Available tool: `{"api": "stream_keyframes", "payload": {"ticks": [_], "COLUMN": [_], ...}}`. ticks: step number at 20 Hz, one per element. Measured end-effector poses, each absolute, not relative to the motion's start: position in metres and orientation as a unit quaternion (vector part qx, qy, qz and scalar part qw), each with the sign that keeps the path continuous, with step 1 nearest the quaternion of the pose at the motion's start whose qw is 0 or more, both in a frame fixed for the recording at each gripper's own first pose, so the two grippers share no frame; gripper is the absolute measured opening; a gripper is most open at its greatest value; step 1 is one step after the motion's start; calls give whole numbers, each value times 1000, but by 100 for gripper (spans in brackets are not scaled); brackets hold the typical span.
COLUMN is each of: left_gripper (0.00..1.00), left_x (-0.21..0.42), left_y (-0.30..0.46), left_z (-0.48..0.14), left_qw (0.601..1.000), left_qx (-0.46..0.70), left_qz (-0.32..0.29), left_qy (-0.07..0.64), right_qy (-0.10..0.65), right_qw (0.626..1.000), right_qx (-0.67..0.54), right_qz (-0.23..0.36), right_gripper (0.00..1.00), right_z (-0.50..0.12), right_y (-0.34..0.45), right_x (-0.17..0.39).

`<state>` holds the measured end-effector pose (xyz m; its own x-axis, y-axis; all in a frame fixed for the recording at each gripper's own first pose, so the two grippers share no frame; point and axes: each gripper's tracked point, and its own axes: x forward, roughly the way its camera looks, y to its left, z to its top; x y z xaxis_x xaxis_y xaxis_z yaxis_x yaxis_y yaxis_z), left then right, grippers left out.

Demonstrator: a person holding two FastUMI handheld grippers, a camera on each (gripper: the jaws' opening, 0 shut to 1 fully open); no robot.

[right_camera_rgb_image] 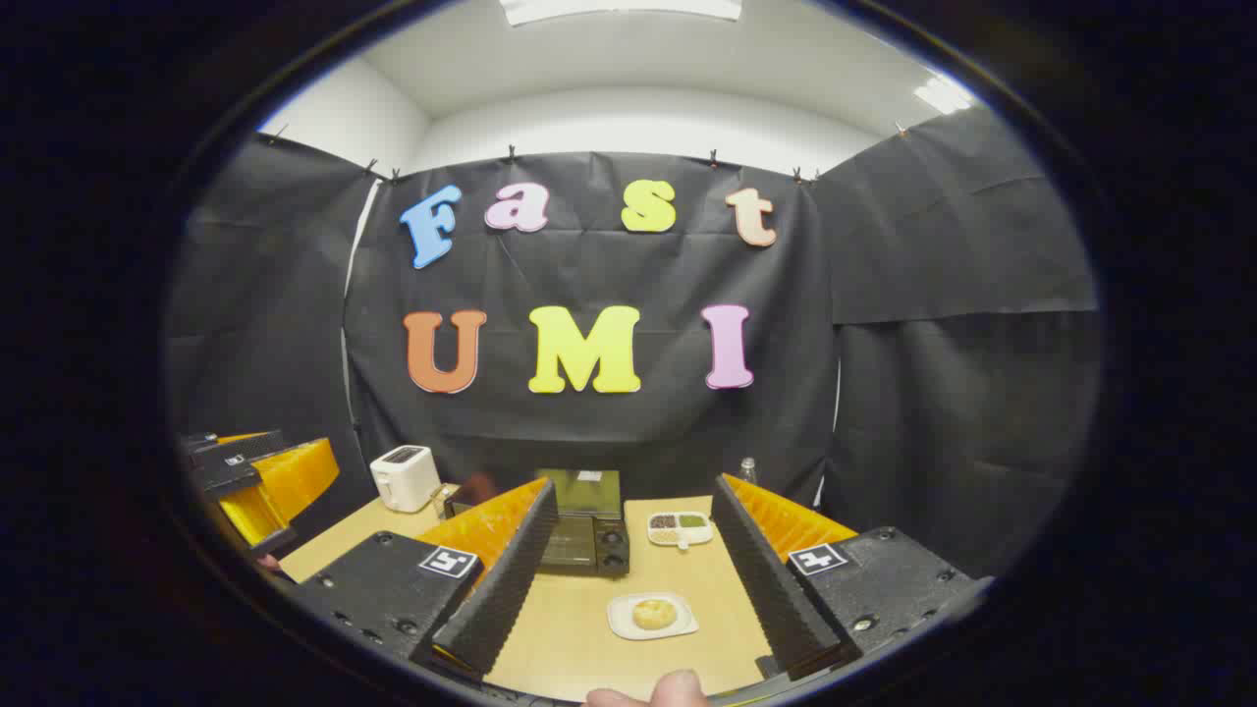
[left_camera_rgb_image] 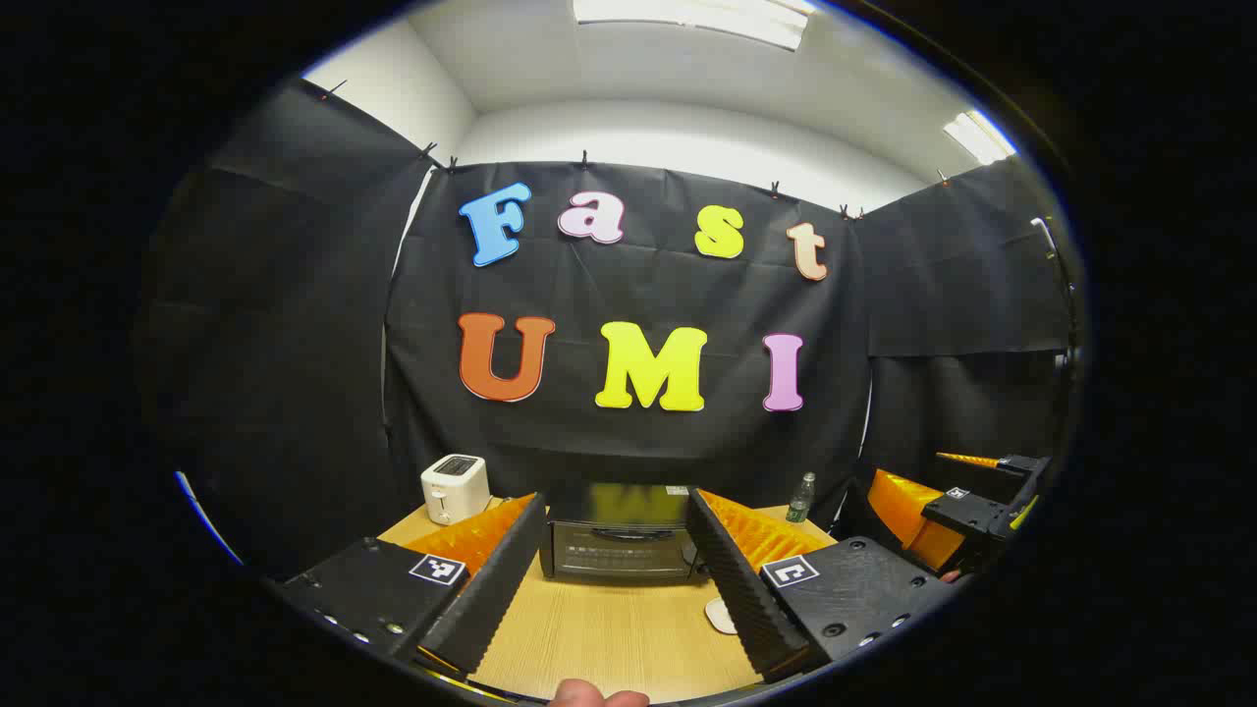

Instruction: Open the electric oven with the left hand, put the food in, and close the electric oven.

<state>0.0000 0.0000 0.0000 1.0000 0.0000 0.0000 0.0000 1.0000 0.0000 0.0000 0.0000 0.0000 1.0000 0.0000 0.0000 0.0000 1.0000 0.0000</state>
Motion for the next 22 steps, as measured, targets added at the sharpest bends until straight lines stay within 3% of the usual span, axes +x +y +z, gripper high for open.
{"api": "stream_keyframes", "payload": {"ticks": [2,3,5,6,7,8,12,19,20,22], "left_gripper": [82,94,94,82,82,94,82,82,94,94], "left_x": [-1,-1,-2,-1,-1,-1,0,7,9,14], "left_y": [-1,-2,-4,-4,-5,-4,-3,-7,-7,-8], "left_z": [-1,0,0,0,0,0,-2,-8,-11,-13], "left_qw": [1000,1000,1000,1000,1000,1000,1000,1000,1000,1000], "left_qx": [-1,-1,-2,-2,-1,-1,-1,5,5,5], "left_qz": [-2,-4,-7,-8,-8,-9,-8,-12,-12,-12], "left_qy": [2,2,1,0,0,0,4,11,14,20], "right_qy": [0,-1,-3,-3,-3,-3,-3,3,5,10], "right_qw": [1000,1000,1000,1000,1000,1000,1000,1000,1000,1000], "right_qx": [-2,-1,-2,-2,-2,-3,-3,-2,-2,-1], "right_qz": [-2,-2,-4,-5,-6,-8,-12,-15,-15,-15], "right_gripper": [97,97,97,97,97,97,97,97,97,97], "right_z": [-1,0,1,2,1,2,2,-4,-5,-10], "right_y": [0,0,-1,-2,-3,-4,-7,-13,-14,-17], "right_x": [-2,-3,-5,-6,-6,-6,-6,1,4,10]}}
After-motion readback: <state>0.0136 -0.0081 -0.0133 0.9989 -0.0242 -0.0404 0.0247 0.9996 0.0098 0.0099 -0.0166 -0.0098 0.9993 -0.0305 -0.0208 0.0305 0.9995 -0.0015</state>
